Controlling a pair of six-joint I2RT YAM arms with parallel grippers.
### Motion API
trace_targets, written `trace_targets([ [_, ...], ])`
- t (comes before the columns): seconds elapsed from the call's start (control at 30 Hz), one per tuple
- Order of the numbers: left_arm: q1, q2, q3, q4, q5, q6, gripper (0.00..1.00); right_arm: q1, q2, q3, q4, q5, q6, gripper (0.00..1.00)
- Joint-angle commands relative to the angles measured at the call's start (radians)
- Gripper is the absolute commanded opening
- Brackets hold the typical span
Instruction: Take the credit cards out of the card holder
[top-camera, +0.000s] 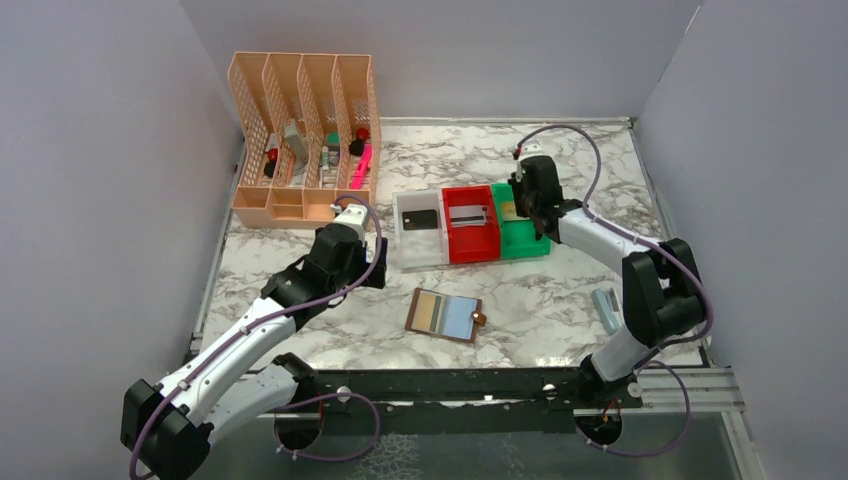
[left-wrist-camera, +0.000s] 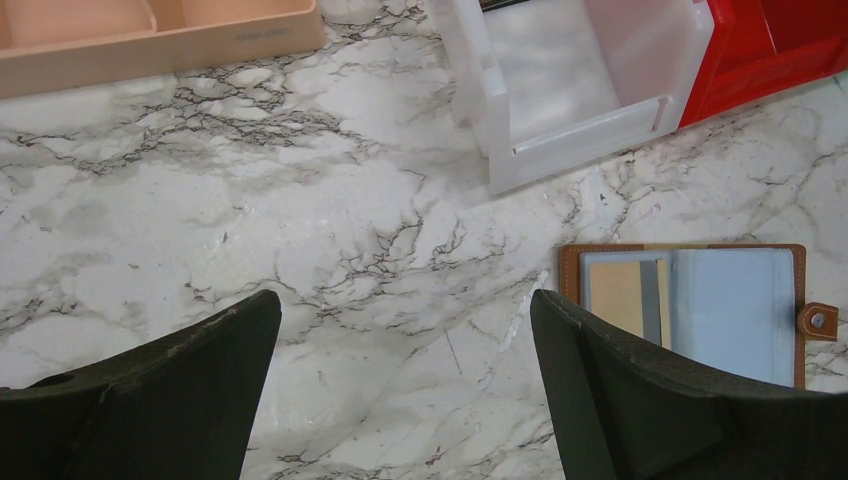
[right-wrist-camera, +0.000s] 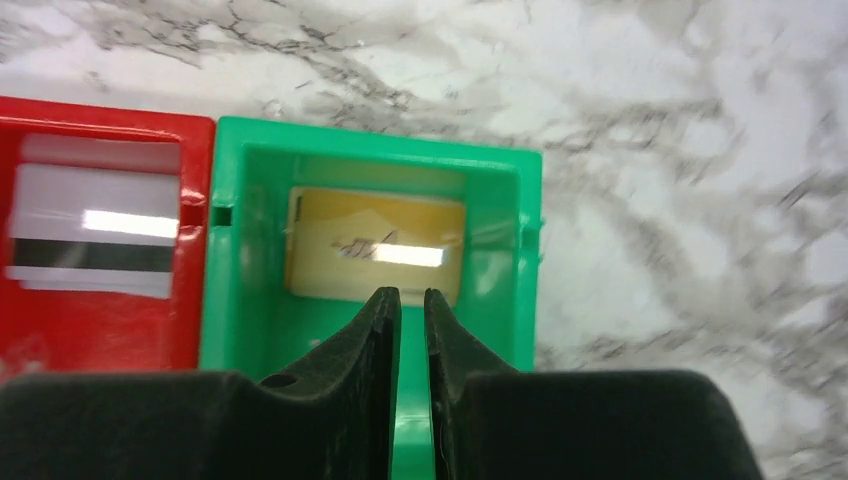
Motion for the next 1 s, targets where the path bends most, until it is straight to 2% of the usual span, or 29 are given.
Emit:
trace_targets([
  [0.0, 0.006, -0.007, 0.019, 0.000, 0.004, 0.007, 0.99, -0.005, -0.056, -0.013, -0.207, -0.053, 0.395, 0.15],
  [0.13, 0.008, -0.006, 0.020, 0.000, 0.003, 0.006, 0.99, -0.004, -0.042, -0.059, -0.194, -0.108, 0.485, 0.07],
  [0.33, 0.008, -0.003, 0.019, 0.000, 0.006, 0.004, 0.99, -0.005, 0.067, -0.043, -0.160, -0.073, 0.508, 0.02],
  [0.87, 0.013, 0.017, 0.021, 0.000, 0.007, 0.001, 0.99, -0.005, 0.190, 0.000, -0.008, -0.014, 0.485, 0.04],
  [0.97, 0.014, 0.019, 0.022, -0.002, 0.007, 0.001, 0.99, -0.004, 0.199, -0.004, 0.023, -0.001, 0.486, 0.11],
])
